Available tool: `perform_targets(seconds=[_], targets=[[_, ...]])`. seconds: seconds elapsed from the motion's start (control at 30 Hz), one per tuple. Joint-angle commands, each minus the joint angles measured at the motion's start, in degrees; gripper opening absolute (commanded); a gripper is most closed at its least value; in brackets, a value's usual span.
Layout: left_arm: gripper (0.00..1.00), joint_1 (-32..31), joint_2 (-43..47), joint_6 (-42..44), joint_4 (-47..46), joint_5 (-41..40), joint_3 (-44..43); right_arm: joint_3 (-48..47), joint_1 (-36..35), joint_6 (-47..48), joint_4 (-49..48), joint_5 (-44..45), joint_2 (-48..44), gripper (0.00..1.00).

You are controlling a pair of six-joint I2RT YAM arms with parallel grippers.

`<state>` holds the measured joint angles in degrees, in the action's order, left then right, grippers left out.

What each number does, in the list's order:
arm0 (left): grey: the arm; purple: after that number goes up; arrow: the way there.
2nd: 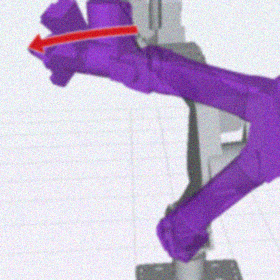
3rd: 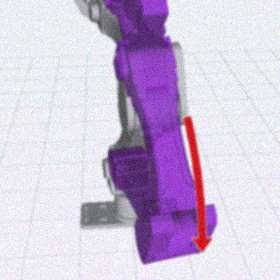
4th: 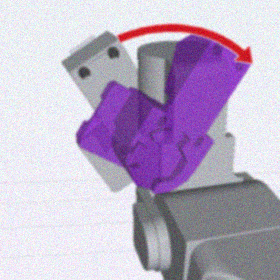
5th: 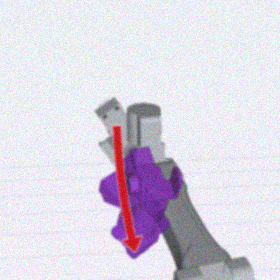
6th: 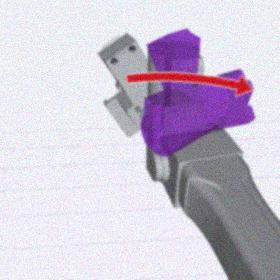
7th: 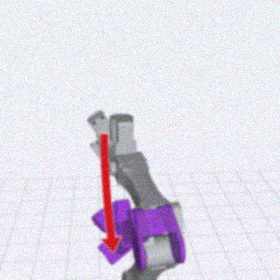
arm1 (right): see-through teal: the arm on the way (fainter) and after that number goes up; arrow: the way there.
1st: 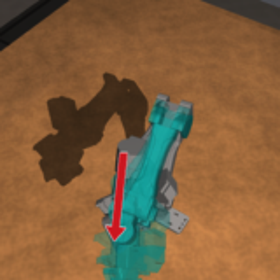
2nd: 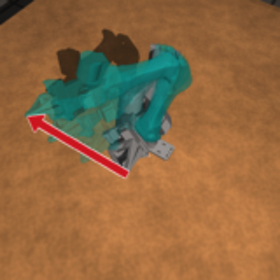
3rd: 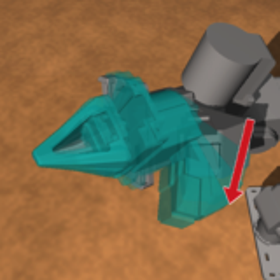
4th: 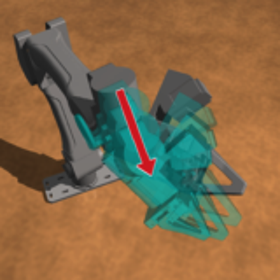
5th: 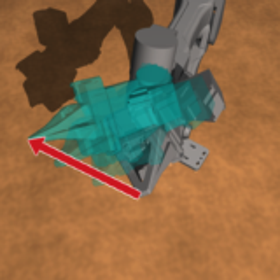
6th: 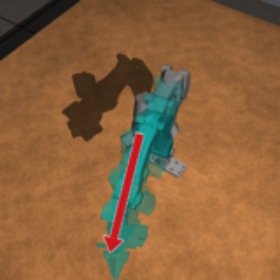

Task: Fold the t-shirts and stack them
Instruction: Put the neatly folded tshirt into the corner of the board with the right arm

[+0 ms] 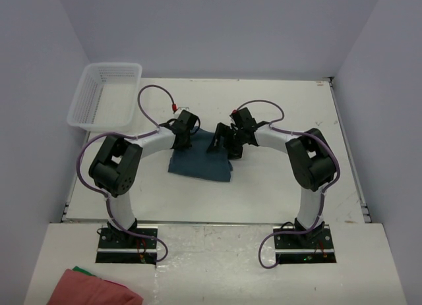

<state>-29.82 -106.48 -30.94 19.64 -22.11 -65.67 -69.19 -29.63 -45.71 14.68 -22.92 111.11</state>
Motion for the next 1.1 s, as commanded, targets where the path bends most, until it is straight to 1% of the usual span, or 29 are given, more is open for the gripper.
perform_targets(seconds=[0.0,0.13,0.2,0.23,0.33,0.37,0.4,0.47,0.5,0.57,0.6,0.7,0.77,0.8,0.83,0.87,0.97,1.07], targets=[[0.17,0.64,-0.31,-0.35,1.54,1.72,2.39,2.13,-1.40,-2.27,-1.76,0.50,3.23,0.86],[0.17,0.64,-0.05,-0.35,1.37,2.16,2.30,2.39,-1.49,-2.71,-1.58,1.91,3.24,0.79],[0.17,0.64,-0.13,-0.18,1.28,2.25,2.30,2.74,-1.40,-2.98,-1.67,2.87,2.80,0.72],[0.17,0.64,-0.05,-0.26,1.28,2.25,2.30,2.74,-1.40,-3.15,-1.41,3.40,2.80,0.65],[0.17,0.64,0.04,-0.18,1.37,2.51,2.30,2.57,-1.49,-3.15,-0.79,4.02,2.88,0.50],[0.17,0.64,-0.05,-0.17,1.28,2.51,2.39,2.22,-1.49,-3.07,-0.53,4.11,2.97,0.47],[0.17,0.64,-0.05,-0.17,1.28,2.51,2.39,1.95,-1.49,-2.98,0.08,4.11,3.41,0.39],[0.17,0.64,0.04,-0.17,1.28,2.60,2.39,1.34,-1.49,-2.80,0.44,4.72,3.50,0.30],[0.17,0.73,0.13,-0.17,1.28,2.68,2.39,0.90,-1.40,-2.63,1.31,4.98,3.67,0.21],[0.17,0.64,0.39,-0.17,1.28,2.86,2.48,0.11,-1.49,-1.93,1.93,5.42,3.85,0.09],[0.17,0.64,0.57,-0.17,0.93,3.03,2.65,-0.59,-1.49,-1.05,3.76,5.69,4.46,0.00],[0.17,0.56,2.05,0.44,-0.64,4.52,3.35,-4.89,-1.40,2.10,8.15,8.67,4.99,0.00],[0.17,0.47,3.11,0.97,-1.62,5.49,3.53,-7.53,-1.57,4.66,11.58,13.40,5.26,0.00],[0.17,0.29,4.25,1.05,-2.14,5.84,3.53,-10.50,-1.57,7.54,15.87,15.51,5.43,0.00],[0.18,0.21,4.78,0.97,-2.24,6.02,3.44,-12.36,-1.57,9.22,18.00,17.27,6.04,0.00],[0.18,-0.23,5.48,0.97,-2.41,6.11,3.36,-13.68,-1.66,11.85,21.67,21.56,6.31,0.00],[0.18,-1.20,8.03,0.88,-2.50,6.81,2.65,-16.68,-1.66,14.86,24.60,26.59,5.18,0.00],[0.18,-4.18,11.19,0.44,-2.32,7.17,1.95,-17.64,-1.49,18.11,26.01,31.52,3.68,0.00]])
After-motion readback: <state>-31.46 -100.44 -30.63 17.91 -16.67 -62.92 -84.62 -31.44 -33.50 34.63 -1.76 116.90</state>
